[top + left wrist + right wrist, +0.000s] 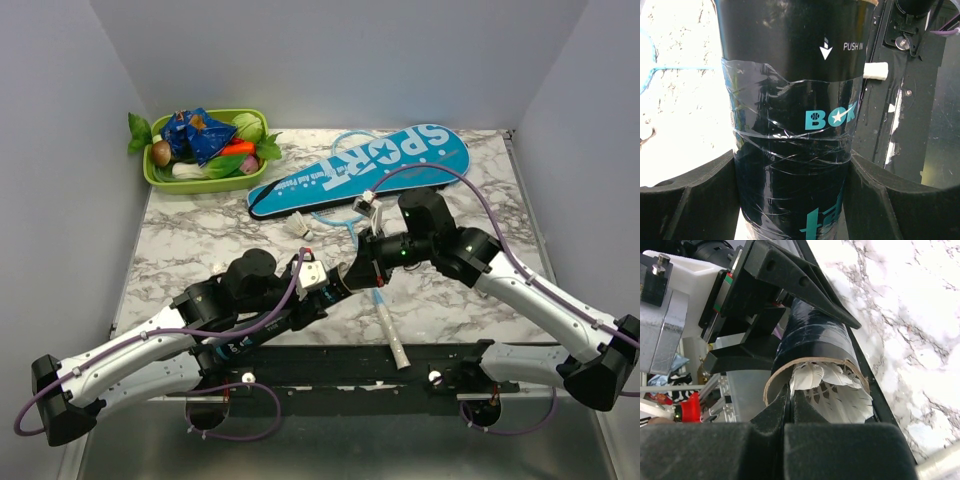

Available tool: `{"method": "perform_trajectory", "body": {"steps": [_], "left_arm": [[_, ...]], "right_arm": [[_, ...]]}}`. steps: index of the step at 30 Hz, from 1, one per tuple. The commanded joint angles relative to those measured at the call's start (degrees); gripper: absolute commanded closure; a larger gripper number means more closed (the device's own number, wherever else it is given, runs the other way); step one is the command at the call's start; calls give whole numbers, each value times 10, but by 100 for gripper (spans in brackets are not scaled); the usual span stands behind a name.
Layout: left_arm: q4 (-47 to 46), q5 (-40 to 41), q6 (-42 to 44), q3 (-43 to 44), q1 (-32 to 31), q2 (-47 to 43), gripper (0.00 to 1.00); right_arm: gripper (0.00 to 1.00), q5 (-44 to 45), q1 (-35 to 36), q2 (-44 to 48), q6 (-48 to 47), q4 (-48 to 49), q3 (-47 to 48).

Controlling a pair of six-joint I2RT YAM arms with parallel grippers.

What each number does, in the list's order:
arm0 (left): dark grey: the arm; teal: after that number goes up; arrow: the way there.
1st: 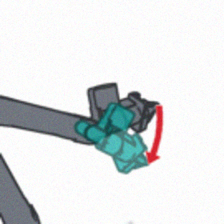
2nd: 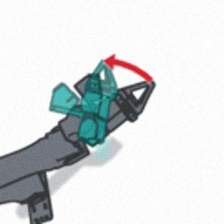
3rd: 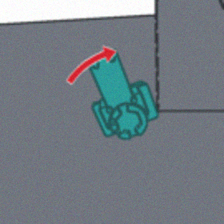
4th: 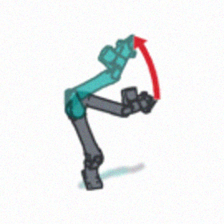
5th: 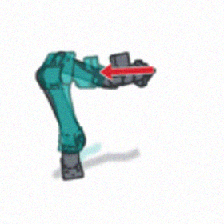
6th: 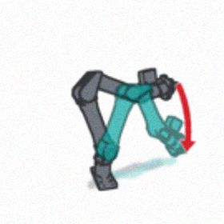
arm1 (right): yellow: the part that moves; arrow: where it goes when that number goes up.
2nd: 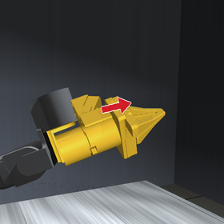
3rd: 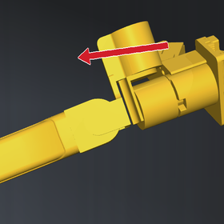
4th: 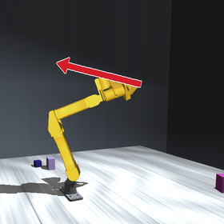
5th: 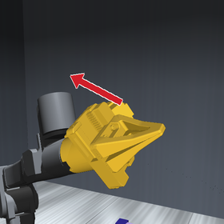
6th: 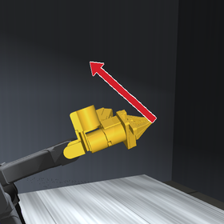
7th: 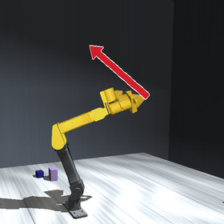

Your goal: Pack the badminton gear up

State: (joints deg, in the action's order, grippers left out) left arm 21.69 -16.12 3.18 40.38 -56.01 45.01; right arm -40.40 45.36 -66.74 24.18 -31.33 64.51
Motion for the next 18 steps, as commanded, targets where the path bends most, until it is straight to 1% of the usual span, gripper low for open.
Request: {"method": "perform_trajectory", "body": {"steps": [1, 8, 11, 12, 14, 15, 18], "left_arm": [[-10, -5, -3, 7, -3, -11, 100], [-11, -4, -3, 6, -3, -14, 100], [-11, -4, -2, 7, -3, -14, 100], [-11, -4, -2, 7, -3, -14, 100], [-11, -3, -2, 7, -3, -15, 100], [-12, -3, -2, 7, -3, -16, 100], [-12, -1, -2, 7, -3, -18, 100]], "right_arm": [[99, -25, 12, -7, 43, 82, -25], [99, -24, 27, -23, 69, 131, -49], [93, -23, 30, -23, 79, 150, -64], [86, -22, 30, -21, 81, 154, -67], [79, -20, 29, -19, 81, 154, -75], [71, -15, 29, -17, 82, 154, -77], [63, -4, 30, -4, 81, 148, -83]]}}
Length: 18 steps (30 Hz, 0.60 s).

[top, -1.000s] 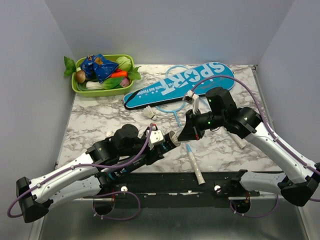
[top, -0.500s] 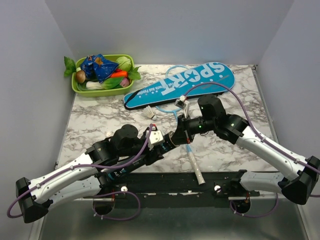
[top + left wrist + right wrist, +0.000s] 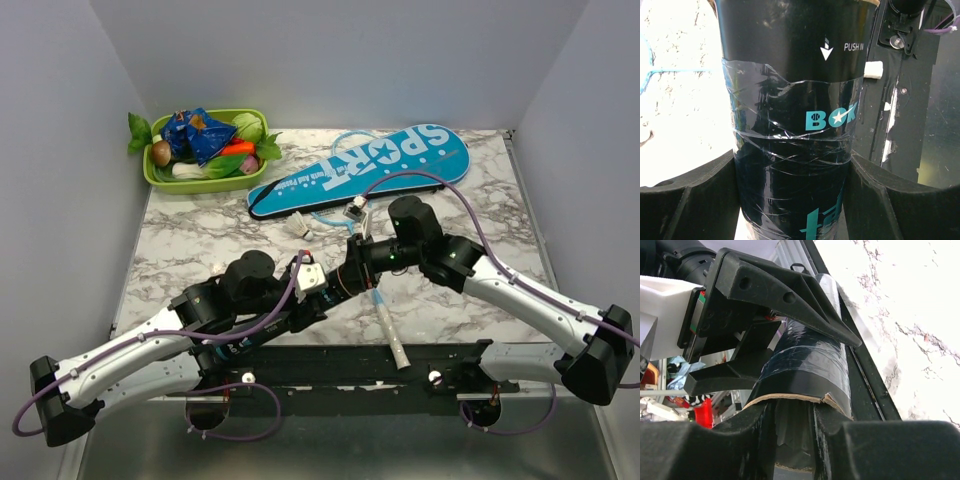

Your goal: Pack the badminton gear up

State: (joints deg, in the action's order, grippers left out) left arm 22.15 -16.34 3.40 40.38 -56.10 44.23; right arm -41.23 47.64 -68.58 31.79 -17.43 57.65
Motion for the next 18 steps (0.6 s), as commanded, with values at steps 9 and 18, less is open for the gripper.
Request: {"method": "perform_trajectory", "body": {"steps": [9, 18], "left_arm": [[-16, 3, -6, 6, -2, -10, 100], [-15, 6, -4, 7, -2, -5, 100]], "right_arm": [[52, 58, 6, 58, -16, -74, 20], [48, 121, 7, 96, -38, -160, 84]]}}
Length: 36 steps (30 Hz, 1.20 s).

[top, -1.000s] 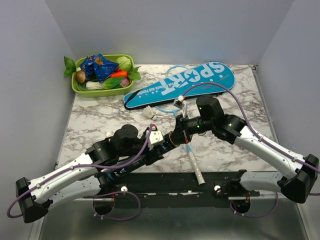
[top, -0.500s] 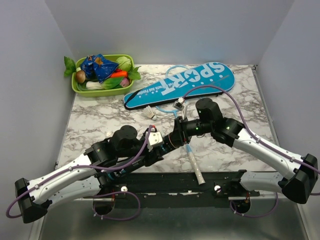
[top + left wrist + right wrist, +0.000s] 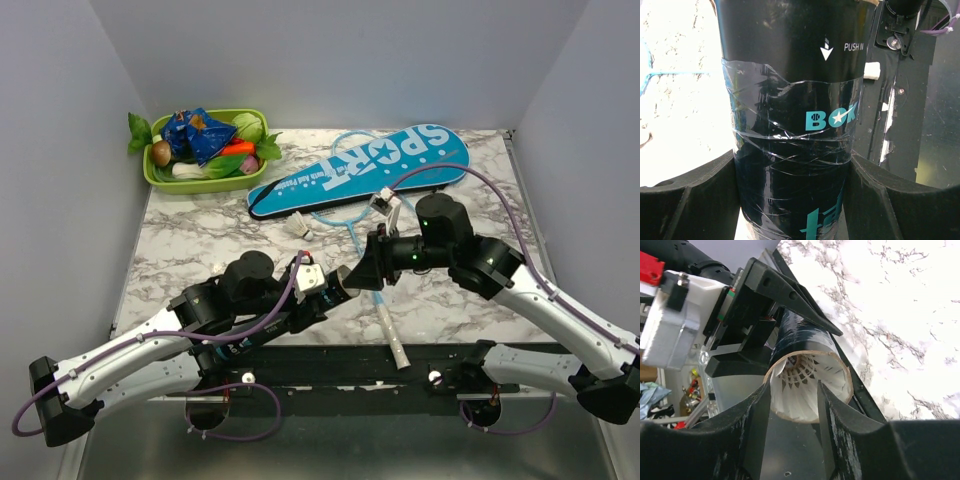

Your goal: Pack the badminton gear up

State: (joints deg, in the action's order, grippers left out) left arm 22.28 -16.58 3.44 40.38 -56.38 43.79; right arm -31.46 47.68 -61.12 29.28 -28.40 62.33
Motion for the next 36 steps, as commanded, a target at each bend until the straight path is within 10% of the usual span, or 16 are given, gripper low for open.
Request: {"method": "perform_trajectory", "body": {"steps": [1, 22, 36], "left_arm": [[-15, 8, -5, 7, 0, -2, 100], [-12, 22, -10, 5, 0, -27, 100], [-12, 199, -14, 0, 0, -71, 100]], "right_arm": [[48, 23, 6, 22, -14, -51, 39], [47, 289, -69, -118, 52, -1, 151], [43, 200, -105, -402, -15, 40, 277]]}}
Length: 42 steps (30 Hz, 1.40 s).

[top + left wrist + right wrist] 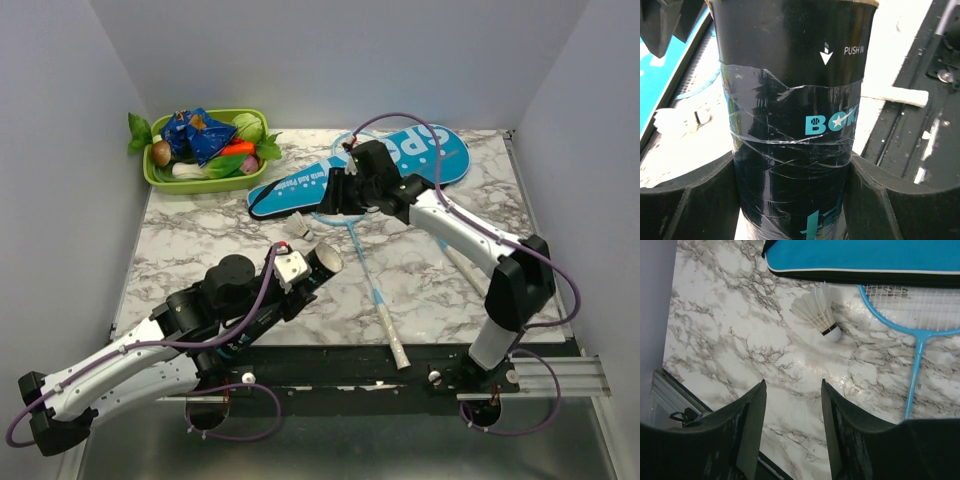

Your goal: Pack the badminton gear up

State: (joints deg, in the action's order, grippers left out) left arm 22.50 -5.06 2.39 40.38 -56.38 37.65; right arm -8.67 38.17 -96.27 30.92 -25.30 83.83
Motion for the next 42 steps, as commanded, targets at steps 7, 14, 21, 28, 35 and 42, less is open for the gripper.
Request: {"method": "perform_trajectory", "body": {"steps": [7, 14, 21, 28, 35, 42], "left_arm": [[-14, 171, -5, -5, 0, -36, 100], [-18, 206, -5, -13, 1, -61, 100], [-17, 207, -6, -12, 1, -62, 100], [-18, 204, -5, -10, 1, -65, 100], [-17, 200, -6, -11, 1, -68, 100], [-17, 197, -6, -10, 1, -66, 100]], "right_arm": [[36, -38, -12, -205, -80, -19, 207], [39, -73, -12, -324, -75, -16, 327], [71, -149, -12, -397, -49, 16, 388], [91, -188, -13, -439, -38, 7, 409], [90, -188, -12, -465, -53, -16, 431], [91, -179, -13, -457, -66, -38, 413]]}}
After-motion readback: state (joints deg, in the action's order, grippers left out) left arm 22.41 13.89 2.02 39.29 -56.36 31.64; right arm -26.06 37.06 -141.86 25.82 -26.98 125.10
